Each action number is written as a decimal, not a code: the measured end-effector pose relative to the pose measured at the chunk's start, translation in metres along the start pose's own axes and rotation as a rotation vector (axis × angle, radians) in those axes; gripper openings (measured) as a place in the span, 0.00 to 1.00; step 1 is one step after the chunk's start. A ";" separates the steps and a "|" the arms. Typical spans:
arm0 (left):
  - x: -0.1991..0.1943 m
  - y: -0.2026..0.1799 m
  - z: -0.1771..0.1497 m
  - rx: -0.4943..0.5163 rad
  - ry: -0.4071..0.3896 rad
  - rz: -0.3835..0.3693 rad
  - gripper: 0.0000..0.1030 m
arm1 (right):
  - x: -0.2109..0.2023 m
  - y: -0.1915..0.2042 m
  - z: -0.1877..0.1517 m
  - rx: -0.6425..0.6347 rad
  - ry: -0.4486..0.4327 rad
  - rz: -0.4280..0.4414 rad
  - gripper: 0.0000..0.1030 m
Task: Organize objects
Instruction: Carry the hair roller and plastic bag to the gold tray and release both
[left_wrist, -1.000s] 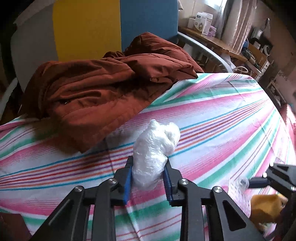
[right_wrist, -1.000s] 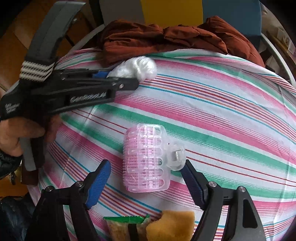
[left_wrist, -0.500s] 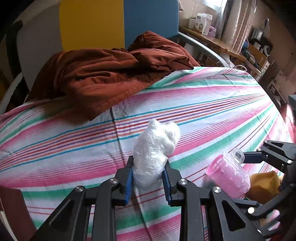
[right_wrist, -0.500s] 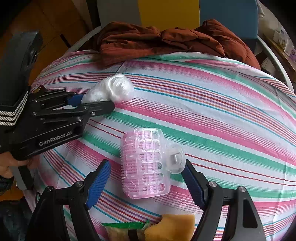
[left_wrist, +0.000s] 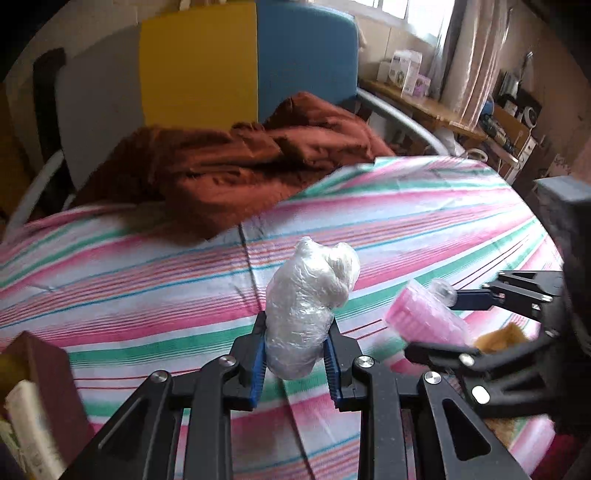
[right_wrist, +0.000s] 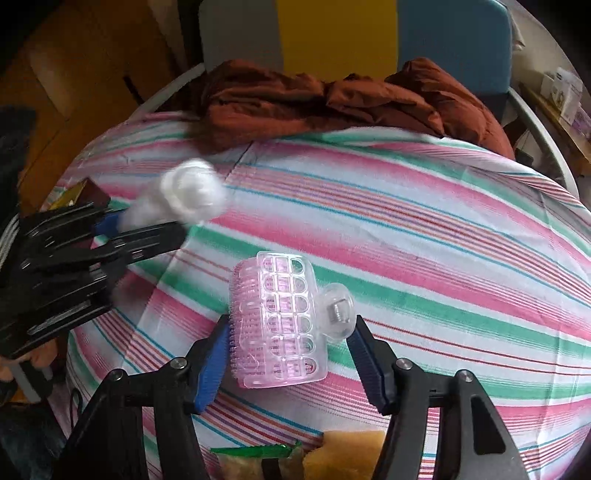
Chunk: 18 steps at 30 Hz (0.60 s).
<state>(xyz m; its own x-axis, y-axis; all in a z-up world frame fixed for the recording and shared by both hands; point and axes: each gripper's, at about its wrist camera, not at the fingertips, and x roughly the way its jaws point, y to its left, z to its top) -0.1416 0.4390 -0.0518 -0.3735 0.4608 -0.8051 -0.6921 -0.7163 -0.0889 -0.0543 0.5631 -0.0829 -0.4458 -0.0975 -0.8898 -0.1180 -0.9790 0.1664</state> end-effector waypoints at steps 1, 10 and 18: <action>-0.012 0.001 -0.001 -0.004 -0.022 0.006 0.26 | -0.001 0.000 0.001 0.008 -0.011 -0.001 0.61; -0.096 0.016 -0.013 -0.016 -0.171 0.042 0.26 | -0.025 -0.010 -0.006 0.028 -0.060 -0.022 0.61; -0.148 0.039 -0.033 -0.039 -0.242 0.063 0.26 | -0.036 0.030 -0.001 0.018 -0.091 0.004 0.61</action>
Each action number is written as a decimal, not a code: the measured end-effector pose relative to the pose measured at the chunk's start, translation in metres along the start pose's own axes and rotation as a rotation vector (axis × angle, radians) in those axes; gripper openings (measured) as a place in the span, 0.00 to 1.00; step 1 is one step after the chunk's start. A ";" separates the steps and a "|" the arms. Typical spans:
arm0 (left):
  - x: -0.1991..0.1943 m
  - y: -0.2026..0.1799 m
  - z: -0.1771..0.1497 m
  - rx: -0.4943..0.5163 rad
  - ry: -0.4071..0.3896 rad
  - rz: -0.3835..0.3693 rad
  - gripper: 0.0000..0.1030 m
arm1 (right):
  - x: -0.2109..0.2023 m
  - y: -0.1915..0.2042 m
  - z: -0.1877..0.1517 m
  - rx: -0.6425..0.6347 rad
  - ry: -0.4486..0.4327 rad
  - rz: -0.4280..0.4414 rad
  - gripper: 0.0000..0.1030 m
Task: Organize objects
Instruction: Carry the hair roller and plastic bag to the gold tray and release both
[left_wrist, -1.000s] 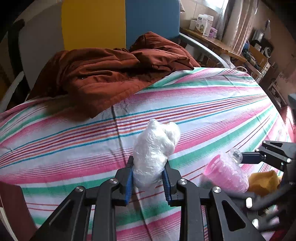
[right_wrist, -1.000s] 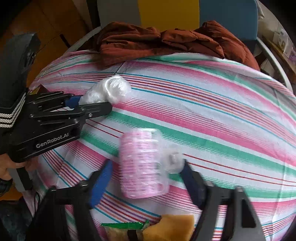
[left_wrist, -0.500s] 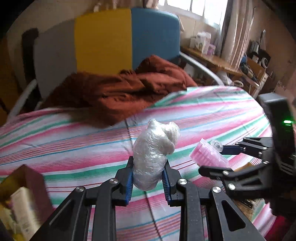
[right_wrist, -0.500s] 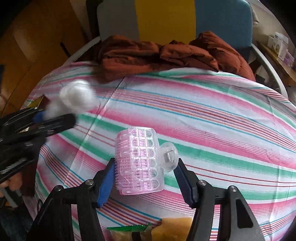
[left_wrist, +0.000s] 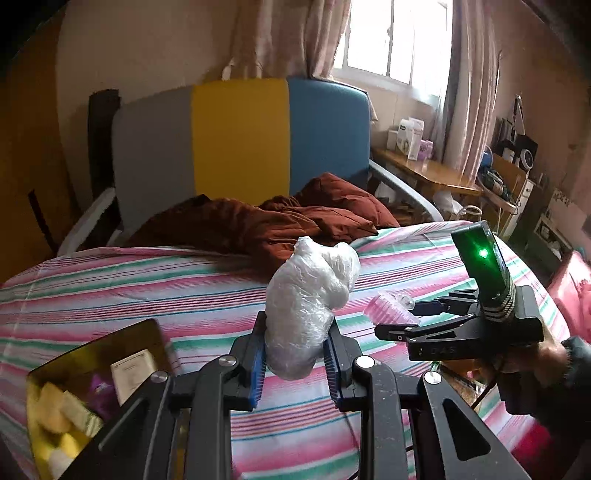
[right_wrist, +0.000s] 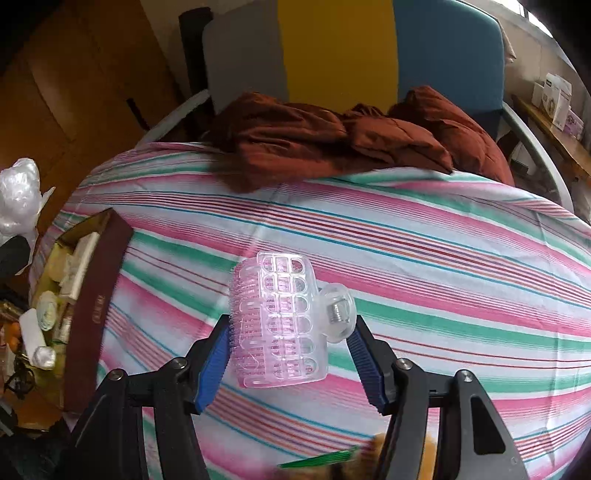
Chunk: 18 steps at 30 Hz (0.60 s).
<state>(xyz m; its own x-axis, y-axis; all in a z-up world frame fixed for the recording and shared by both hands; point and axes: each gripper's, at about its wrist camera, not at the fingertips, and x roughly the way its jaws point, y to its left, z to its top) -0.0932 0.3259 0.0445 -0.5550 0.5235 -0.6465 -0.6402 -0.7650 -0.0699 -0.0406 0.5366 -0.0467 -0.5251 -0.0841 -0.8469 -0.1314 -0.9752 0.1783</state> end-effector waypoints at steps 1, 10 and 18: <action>-0.004 0.002 -0.002 -0.001 -0.005 0.005 0.27 | 0.000 0.007 0.000 -0.005 -0.003 0.002 0.61; -0.040 0.034 -0.024 -0.049 -0.020 0.042 0.27 | -0.018 0.063 -0.005 -0.026 -0.040 0.068 0.61; -0.059 0.057 -0.046 -0.088 -0.017 0.057 0.27 | -0.022 0.109 -0.013 -0.019 -0.053 0.130 0.61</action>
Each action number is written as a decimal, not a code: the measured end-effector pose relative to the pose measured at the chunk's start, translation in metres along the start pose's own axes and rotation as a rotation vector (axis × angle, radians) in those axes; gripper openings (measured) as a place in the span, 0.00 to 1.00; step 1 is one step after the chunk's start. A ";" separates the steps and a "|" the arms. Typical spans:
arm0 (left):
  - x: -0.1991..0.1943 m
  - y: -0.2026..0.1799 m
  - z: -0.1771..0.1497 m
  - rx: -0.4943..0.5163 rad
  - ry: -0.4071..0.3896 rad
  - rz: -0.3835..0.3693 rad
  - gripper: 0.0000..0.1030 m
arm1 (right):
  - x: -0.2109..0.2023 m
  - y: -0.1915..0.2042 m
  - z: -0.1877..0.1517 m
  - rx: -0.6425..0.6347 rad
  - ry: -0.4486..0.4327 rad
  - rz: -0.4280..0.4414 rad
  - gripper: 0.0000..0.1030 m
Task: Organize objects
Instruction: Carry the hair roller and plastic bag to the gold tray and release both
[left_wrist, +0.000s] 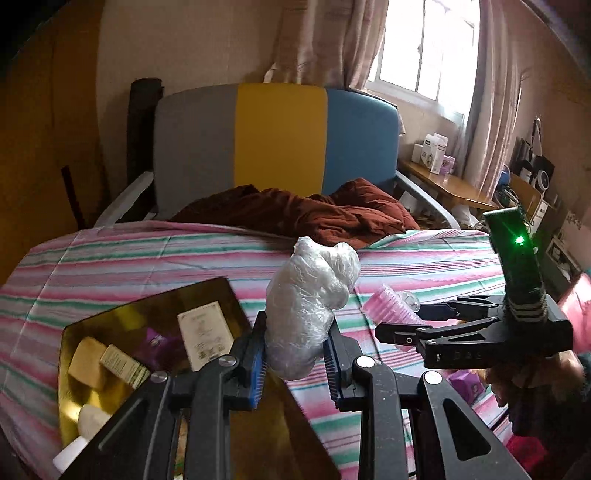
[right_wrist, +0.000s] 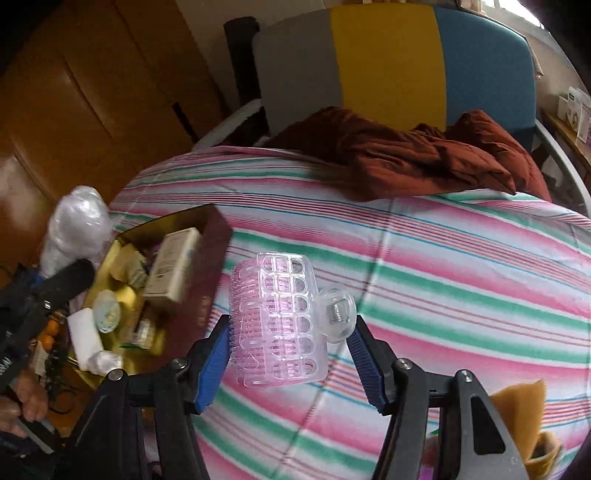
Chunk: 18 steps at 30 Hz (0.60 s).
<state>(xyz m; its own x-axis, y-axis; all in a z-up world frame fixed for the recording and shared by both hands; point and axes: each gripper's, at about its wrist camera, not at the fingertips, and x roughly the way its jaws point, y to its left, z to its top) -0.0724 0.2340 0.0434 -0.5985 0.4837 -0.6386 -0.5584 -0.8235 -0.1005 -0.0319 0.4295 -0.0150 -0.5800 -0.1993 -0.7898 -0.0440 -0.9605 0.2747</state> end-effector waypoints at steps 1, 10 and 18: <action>-0.002 0.006 -0.004 -0.012 0.005 0.000 0.27 | 0.000 0.004 -0.001 0.003 -0.002 0.006 0.61; -0.037 0.087 -0.044 -0.153 0.009 0.067 0.27 | 0.006 0.057 -0.015 -0.002 -0.006 0.088 0.61; -0.082 0.172 -0.085 -0.339 -0.014 0.180 0.27 | 0.015 0.099 -0.022 -0.039 0.008 0.136 0.61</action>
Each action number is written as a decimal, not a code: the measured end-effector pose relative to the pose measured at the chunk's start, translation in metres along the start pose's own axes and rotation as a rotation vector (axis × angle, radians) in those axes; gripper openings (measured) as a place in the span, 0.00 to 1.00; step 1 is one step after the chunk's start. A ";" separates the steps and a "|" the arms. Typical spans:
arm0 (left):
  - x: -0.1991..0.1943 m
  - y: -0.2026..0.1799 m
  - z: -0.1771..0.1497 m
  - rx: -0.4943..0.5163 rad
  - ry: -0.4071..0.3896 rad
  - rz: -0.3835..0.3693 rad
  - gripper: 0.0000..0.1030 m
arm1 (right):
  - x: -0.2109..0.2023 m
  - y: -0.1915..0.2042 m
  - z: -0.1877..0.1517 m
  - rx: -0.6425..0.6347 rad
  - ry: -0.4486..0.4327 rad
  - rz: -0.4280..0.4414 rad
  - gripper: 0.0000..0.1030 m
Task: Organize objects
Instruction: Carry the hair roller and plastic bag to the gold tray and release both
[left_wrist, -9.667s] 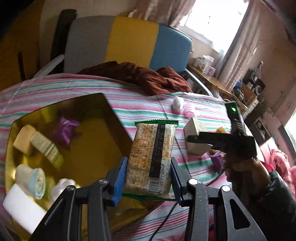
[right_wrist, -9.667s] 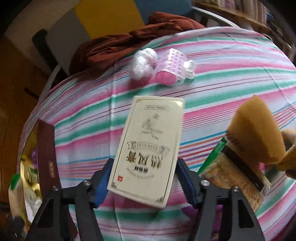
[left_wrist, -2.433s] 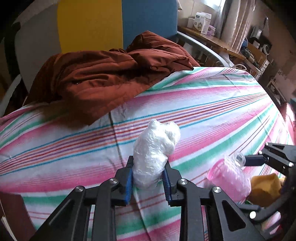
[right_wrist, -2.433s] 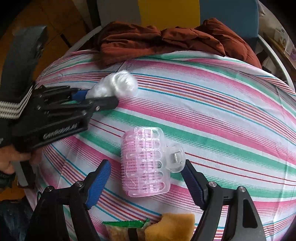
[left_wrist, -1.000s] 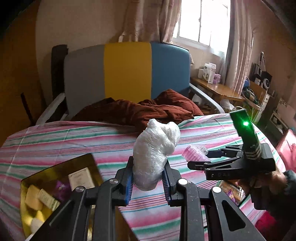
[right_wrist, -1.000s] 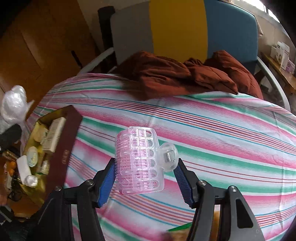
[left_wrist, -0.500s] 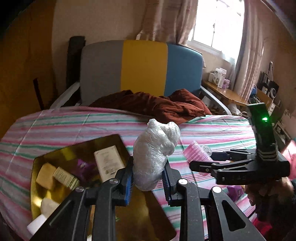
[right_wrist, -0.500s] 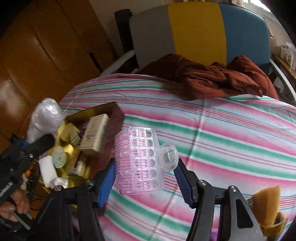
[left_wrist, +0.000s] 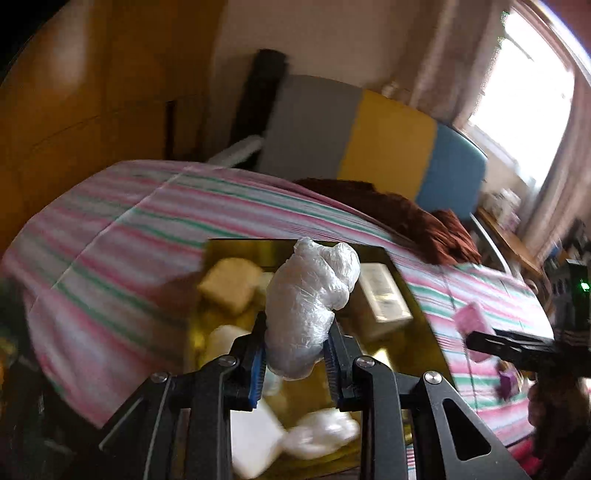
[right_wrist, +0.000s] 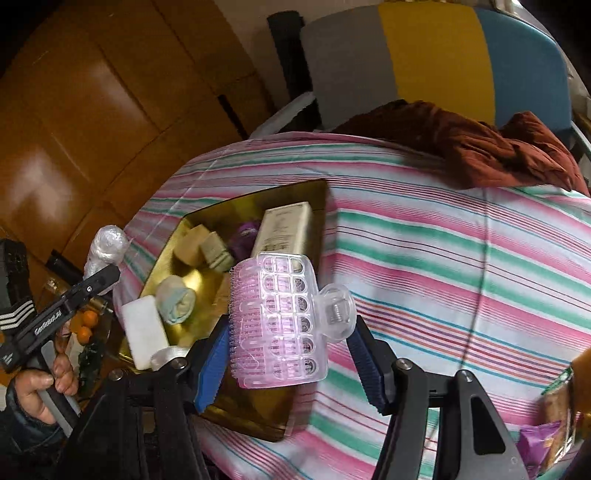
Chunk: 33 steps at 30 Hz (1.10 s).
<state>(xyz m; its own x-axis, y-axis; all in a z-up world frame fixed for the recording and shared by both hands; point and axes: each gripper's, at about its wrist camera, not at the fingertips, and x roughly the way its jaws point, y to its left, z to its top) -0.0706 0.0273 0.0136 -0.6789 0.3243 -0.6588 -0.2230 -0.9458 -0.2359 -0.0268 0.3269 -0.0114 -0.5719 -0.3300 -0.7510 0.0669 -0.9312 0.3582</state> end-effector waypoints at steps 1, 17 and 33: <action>-0.002 0.009 -0.002 -0.014 -0.003 0.014 0.27 | 0.002 0.005 0.001 -0.009 0.001 0.003 0.61; 0.002 0.030 -0.020 -0.075 0.038 -0.016 0.27 | 0.026 0.040 -0.002 -0.040 0.054 0.018 0.61; 0.037 -0.025 -0.039 0.055 0.174 -0.126 0.32 | 0.057 0.091 0.079 -0.117 -0.007 0.022 0.64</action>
<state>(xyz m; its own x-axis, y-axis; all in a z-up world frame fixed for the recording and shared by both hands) -0.0630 0.0638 -0.0328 -0.5129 0.4328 -0.7413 -0.3397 -0.8954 -0.2877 -0.1176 0.2358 0.0220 -0.5748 -0.3498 -0.7398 0.1741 -0.9356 0.3071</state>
